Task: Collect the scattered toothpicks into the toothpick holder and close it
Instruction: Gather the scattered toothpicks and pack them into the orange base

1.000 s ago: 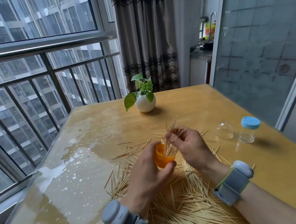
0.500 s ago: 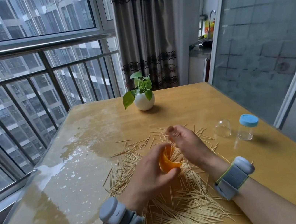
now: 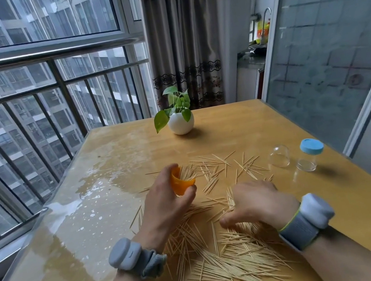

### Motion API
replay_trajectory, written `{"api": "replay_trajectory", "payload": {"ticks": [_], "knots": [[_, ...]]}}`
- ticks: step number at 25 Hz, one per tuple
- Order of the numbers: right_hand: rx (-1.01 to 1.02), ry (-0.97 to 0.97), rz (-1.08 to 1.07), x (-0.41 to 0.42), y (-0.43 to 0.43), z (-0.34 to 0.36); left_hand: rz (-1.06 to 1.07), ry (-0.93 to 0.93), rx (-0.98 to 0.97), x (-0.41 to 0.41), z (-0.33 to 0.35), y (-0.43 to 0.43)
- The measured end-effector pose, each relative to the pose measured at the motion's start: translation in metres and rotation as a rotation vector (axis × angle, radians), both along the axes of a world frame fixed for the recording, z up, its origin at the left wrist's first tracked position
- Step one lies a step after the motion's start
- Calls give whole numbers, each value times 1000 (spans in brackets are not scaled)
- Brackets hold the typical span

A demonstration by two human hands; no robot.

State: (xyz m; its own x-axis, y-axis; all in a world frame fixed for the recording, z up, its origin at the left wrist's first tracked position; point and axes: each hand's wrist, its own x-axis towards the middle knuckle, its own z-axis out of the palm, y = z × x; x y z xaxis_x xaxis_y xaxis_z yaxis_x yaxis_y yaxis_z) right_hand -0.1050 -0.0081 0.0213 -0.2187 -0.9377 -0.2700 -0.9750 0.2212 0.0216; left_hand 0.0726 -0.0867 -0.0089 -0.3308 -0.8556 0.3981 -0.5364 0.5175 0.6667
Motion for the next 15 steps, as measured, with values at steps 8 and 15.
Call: {"api": "replay_trajectory", "payload": {"ticks": [8, 15], "knots": [[-58, -103, -22, -9, -6, 0, -44, -26, -5, -6, -4, 7], [-57, -215, -36, -20, -14, -8, -67, -46, -8, -8, -9, 8]]}}
